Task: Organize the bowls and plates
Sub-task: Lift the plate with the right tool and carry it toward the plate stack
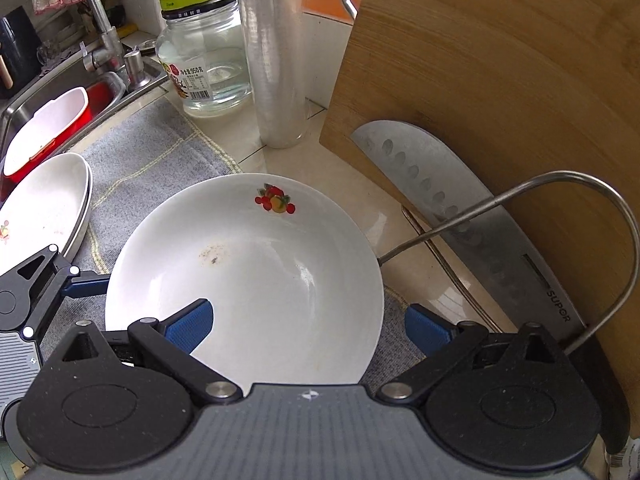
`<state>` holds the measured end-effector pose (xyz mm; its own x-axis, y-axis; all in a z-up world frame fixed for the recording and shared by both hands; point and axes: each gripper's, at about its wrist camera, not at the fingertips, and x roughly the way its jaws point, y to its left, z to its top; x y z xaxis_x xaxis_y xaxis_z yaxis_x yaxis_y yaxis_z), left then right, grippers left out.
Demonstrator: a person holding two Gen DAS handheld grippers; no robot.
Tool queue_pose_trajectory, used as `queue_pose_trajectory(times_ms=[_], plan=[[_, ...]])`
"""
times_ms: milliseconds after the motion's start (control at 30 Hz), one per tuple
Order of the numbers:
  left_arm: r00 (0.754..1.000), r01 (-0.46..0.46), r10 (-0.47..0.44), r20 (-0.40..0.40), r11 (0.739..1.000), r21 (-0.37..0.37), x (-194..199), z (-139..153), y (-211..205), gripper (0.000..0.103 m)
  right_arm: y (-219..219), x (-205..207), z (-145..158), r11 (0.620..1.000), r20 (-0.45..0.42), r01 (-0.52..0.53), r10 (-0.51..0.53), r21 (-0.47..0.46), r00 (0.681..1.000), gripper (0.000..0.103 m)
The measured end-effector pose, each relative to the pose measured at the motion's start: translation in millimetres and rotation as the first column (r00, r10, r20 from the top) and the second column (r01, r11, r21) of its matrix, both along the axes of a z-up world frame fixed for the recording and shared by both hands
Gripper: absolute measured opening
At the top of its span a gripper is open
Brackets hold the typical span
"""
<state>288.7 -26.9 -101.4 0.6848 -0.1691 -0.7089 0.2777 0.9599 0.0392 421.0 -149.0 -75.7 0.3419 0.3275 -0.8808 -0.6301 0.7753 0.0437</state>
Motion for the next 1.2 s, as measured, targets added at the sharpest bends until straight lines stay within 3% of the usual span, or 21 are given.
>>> queue_pose_trajectory(times_ms=[533,1200], plan=[[1.0,0.019,-0.018,-0.006,1.0,0.011,-0.6,1.4,-1.4,0.102,23.8,39.5,-20.5,0.997,-0.119,-0.078,0.08,0.022,0.99,0.103],[0.999,0.052,-0.052,-0.007,0.998,0.026,0.6,4.4,0.1,0.102,24.6,38.6,-18.1,0.996,-0.145,-0.087,0.091,0.034,0.985,0.103]])
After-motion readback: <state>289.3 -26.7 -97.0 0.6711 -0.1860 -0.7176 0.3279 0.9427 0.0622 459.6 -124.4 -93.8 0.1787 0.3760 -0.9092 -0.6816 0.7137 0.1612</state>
